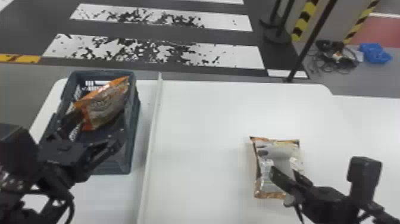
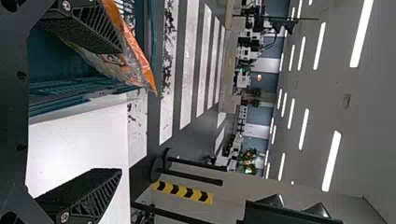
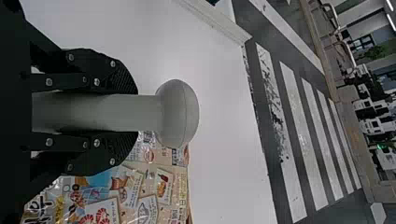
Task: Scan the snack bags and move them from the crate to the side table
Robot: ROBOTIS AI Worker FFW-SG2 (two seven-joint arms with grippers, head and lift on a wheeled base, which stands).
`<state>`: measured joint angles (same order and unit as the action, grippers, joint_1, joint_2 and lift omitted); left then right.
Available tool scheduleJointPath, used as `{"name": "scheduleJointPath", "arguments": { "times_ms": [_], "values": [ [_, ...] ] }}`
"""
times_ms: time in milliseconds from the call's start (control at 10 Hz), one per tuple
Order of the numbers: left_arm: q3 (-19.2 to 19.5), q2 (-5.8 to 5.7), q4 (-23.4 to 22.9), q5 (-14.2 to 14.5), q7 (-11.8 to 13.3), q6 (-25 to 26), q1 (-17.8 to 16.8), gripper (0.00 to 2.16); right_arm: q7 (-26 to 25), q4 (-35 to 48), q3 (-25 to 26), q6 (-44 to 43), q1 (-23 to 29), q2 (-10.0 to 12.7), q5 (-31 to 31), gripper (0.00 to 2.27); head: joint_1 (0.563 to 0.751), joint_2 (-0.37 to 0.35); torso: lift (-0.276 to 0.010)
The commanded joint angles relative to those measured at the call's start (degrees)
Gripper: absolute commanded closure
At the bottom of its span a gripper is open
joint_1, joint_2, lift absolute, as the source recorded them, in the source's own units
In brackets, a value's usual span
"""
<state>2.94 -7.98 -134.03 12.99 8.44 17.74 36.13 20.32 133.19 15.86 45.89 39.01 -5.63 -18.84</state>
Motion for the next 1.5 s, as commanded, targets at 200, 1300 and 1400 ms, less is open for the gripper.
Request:
{"name": "scheduleJointPath", "arguments": {
  "times_ms": [200, 1300, 1400],
  "values": [
    [0.2, -0.02, 0.1, 0.2, 0.6, -2.3, 0.7, 0.09, -2.9, -2.9, -3.8, -5.2, -0.4, -0.3, 4.7, 2.24, 0.695, -0.067, -0.087],
    [1.8, 0.07, -0.4, 1.6, 1.9, -7.4, 3.4, 0.09, -6.1, -7.9, -6.5, -10.2, 0.4, -1.3, 7.3, 2.25, 0.695, -0.062, -0.087],
    [1.8, 0.16, -0.5, 1.6, 1.9, -7.4, 3.6, 0.09, -6.1, -7.4, -6.4, -11.1, 0.7, -1.5, 7.1, 2.25, 0.695, -0.063, -0.087]
  ]
}}
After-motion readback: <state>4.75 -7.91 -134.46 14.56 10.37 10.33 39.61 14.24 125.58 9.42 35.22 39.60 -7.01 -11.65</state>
